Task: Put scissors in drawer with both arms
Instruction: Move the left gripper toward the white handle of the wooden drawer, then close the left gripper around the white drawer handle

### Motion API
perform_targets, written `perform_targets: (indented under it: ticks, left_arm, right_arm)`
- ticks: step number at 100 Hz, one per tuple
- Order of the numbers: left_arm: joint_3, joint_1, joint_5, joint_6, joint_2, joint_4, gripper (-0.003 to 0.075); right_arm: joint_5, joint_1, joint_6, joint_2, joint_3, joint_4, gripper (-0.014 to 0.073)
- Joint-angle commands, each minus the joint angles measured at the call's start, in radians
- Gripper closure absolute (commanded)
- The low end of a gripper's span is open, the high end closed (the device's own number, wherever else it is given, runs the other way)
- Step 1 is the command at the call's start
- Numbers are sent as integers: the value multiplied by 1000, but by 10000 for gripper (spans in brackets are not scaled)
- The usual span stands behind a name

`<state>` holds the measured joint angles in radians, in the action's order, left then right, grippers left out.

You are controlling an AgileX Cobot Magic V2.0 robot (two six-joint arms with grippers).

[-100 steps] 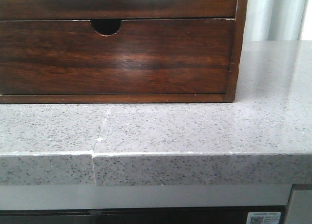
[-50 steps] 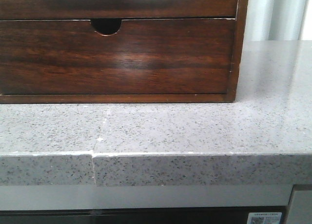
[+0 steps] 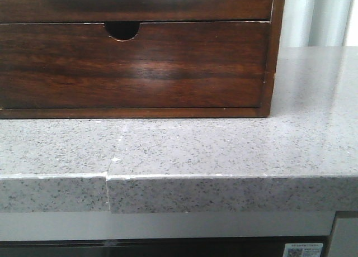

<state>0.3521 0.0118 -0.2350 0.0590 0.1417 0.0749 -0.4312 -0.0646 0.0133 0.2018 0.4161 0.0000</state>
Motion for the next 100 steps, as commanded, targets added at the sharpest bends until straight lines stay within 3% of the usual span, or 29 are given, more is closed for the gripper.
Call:
perform_targets:
  ticks: [1,11,62,69,87,93,100]
  left_arm:
    - [98,-1,-30,37,83,-11,741]
    - [137,-1,-58,46,134,-11,741]
    - [137,-1,-38,46,169,15,724]
    - [137,-1,-38,46,169,29,654]
    - [137,-1,-32,46,169,112,353]
    - [137,-1,-30,46,169,190,286]
    - [137,-1,-30,46,171,289,265]
  right_arm:
    - [-23,-4,5,84,95,-27,662]
    - [-92,-4,5,146,147,-28,662]
    - [-78,-4,5,194,151,-35,642]
    - [-78,-4,5,194,151,-37,575]
    - [-78,-4,5,194,151,-37,291]
    - [-78,-4,5,194,151,-37,254]
    - [-78,-4,5,194,151,-37,258]
